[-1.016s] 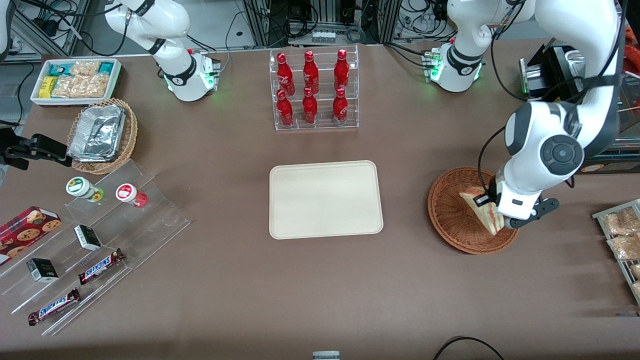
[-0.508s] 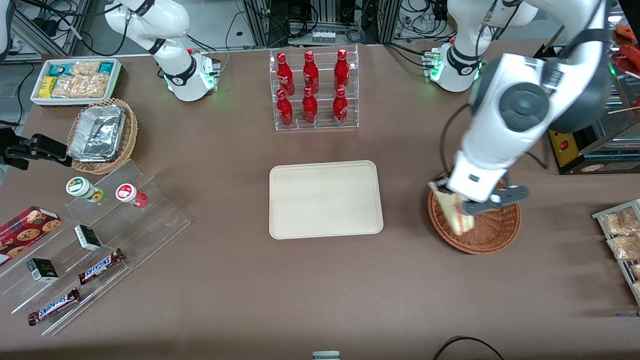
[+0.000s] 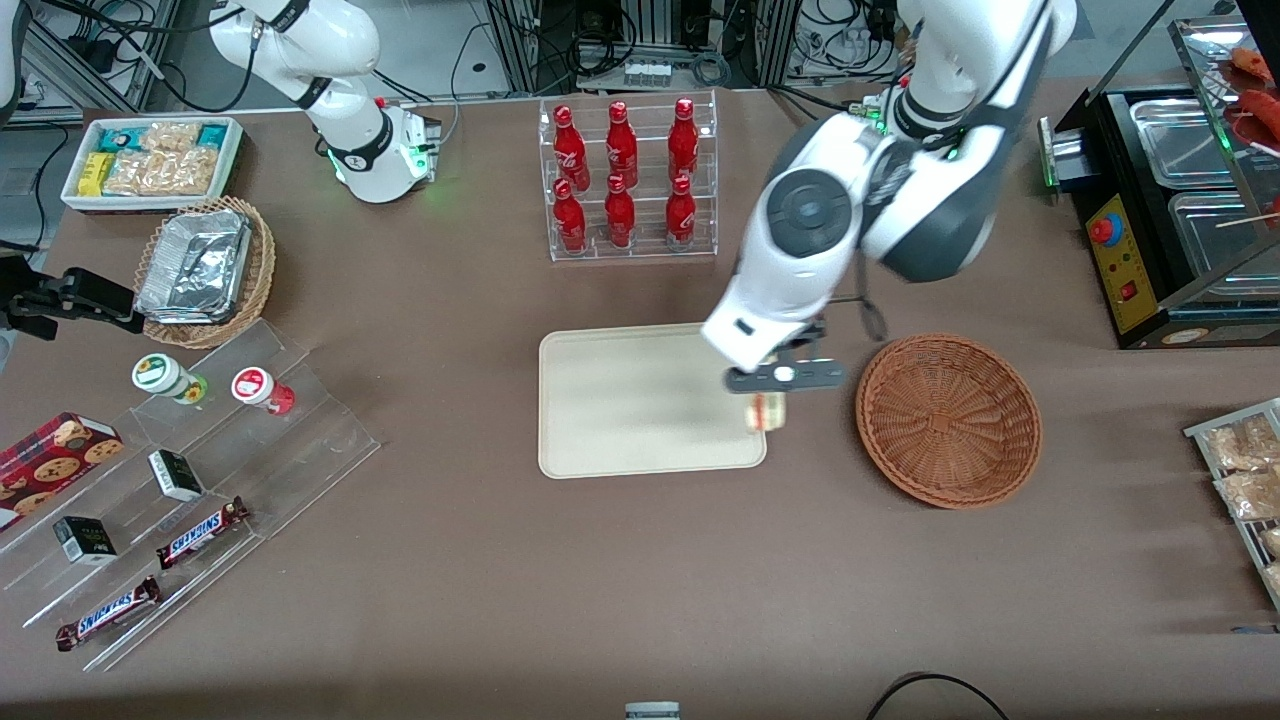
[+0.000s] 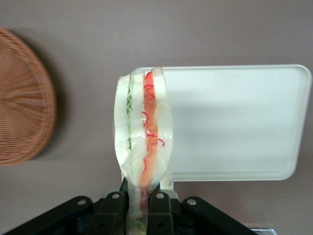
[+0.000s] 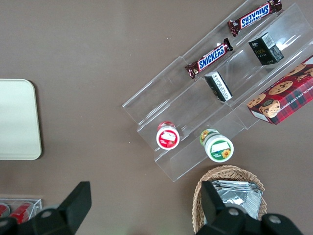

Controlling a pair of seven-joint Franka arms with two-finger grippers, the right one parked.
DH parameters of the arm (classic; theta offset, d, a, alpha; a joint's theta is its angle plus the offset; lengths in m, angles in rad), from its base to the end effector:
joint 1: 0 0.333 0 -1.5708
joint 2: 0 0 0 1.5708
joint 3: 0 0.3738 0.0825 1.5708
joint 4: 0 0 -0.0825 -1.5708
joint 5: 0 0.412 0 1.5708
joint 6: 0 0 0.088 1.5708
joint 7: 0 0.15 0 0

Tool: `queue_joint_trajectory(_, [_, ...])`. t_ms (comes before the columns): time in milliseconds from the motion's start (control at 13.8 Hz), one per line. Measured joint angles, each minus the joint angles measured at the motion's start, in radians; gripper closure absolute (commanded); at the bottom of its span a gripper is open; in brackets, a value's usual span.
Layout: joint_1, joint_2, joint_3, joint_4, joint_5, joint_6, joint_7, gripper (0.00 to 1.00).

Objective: Place sandwich from basket to tray
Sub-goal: 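Lift the sandwich with the left gripper and carry it over the cream tray, then lower the sandwich onto the tray and open the left gripper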

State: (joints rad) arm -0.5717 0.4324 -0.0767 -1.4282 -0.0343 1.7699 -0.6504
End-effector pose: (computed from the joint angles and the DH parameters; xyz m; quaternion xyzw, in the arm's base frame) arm 0.5795 -0.4338 0.4428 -0.9984 -0.0079 0.0555 0.0009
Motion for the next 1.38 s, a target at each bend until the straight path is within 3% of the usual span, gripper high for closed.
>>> queue_joint_trajectory(726, [-0.150, 0.254, 0.000, 0.078, -0.023, 0.187, -0.057, 1.00])
queue_joint_trajectory(1379, [-0.191, 0.339, 0.000, 0.079, -0.023, 0.284, -0.112, 1.00])
